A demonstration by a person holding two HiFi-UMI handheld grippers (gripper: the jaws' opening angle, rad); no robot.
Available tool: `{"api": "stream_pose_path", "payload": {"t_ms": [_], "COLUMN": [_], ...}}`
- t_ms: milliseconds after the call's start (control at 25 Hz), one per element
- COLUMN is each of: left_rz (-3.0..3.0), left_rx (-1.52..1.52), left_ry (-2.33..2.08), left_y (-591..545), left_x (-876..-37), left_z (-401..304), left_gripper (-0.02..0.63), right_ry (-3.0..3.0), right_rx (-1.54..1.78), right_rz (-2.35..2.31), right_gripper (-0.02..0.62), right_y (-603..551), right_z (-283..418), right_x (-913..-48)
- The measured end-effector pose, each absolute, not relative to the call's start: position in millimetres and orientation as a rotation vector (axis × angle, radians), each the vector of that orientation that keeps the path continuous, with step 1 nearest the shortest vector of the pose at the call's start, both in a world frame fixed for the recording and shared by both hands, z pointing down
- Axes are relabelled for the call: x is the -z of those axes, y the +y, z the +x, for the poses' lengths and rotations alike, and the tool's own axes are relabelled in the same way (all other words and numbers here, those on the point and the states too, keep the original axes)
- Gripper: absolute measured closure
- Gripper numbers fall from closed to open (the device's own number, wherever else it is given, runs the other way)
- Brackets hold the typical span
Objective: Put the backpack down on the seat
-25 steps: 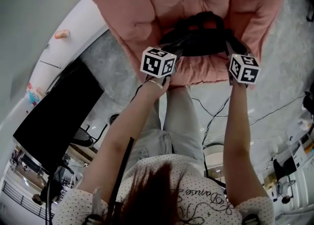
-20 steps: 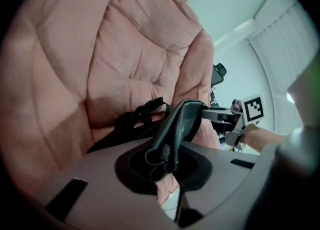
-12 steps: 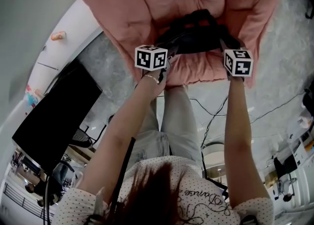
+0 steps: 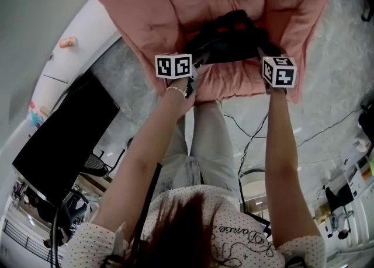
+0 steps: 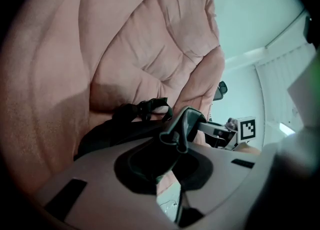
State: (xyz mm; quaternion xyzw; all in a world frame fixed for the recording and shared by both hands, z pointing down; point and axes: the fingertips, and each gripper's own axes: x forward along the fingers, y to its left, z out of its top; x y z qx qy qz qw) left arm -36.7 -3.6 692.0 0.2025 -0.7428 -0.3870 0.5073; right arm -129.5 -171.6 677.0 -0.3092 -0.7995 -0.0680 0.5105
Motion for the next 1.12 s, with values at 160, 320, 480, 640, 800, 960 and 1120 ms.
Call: {"api": "stream_pose_path", "payload": {"t_ms": [160,320,480,640,800,960,1120], "left_rz": [0.468,0.453,0.431,0.394,0.402,0.429,0.42], "left_rx": [0.894,0.858,0.718,0.693,0.67,0.65,0.708], "left_ry": [-1.807,-1.826,-1.883,-1.924,-1.941,-1.945,-1.98], "left_y": [-2,-6,3,16,18,18,20], "left_x": [-691,-688,-687,-682,-678,-672,-658], "left_z": [-34,-32,-34,-36,-34,-29,-34], "left_gripper": [0.555,0.543,0.476,0.385,0.328,0.313,0.311], "right_ry": [-1.916,-1.92,-1.912,-1.919,-1.916,-1.908,-1.909], "right_rx": [0.15,0.121,0.072,0.051,0.062,0.022,0.044], "right_rz": [-0.738,-0.722,-0.741,-0.75,-0.736,-0.703,-0.705], "right_gripper": [0.434,0.402,0.332,0.321,0.287,0.229,0.207], "right_y": [-174,-178,-176,-175,-177,-181,-182], "right_z": [-124,-123,-122,-126,-126,-124,-122], "right_x": [-680,-680,-687,-688,-689,-689,-681]}}
